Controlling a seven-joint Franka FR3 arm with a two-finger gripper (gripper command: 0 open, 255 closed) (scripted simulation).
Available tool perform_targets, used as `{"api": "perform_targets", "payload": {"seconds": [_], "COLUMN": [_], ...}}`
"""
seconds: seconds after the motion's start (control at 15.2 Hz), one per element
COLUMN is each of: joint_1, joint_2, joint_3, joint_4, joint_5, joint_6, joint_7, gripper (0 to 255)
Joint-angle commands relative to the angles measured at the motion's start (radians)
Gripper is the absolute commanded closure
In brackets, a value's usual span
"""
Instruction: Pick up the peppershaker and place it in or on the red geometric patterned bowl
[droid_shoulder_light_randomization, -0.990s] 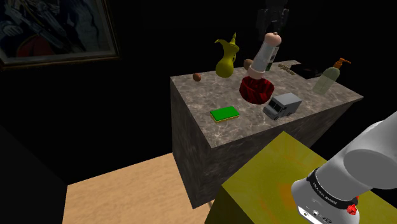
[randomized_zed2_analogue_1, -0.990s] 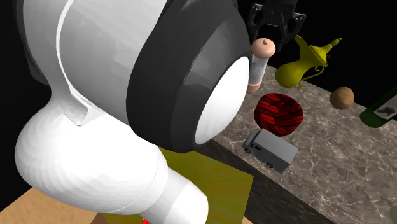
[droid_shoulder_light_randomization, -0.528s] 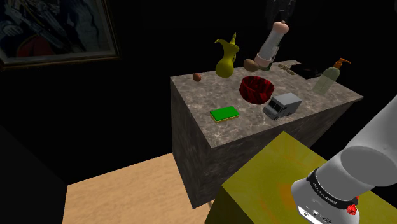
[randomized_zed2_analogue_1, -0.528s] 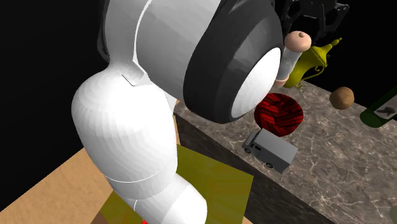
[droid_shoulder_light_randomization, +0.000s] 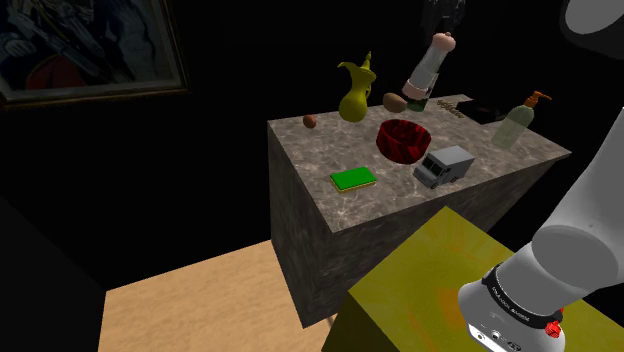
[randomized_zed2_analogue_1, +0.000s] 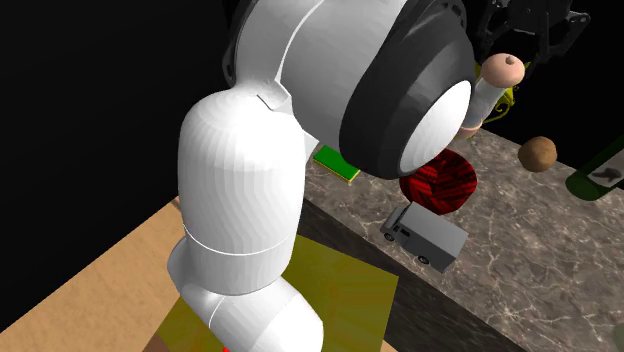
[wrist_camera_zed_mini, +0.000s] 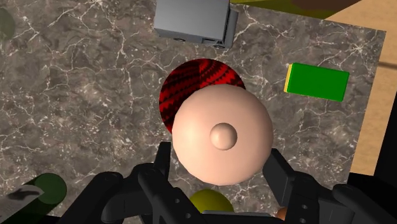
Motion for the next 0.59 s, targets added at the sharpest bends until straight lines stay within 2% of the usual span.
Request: {"api": "perform_targets", "payload": {"seconds": [0.0, 0.53], "joint_1": [0.002, 0.009], "joint_2": [-0.013, -0.052], "joint_3": [0.000, 0.002], "joint_4": [-0.046, -0.210], "joint_5": [-0.002, -0.009], "joint_6": [0.034, 0.160], "joint_7": [0.001, 0.013], "gripper": [255, 255]}}
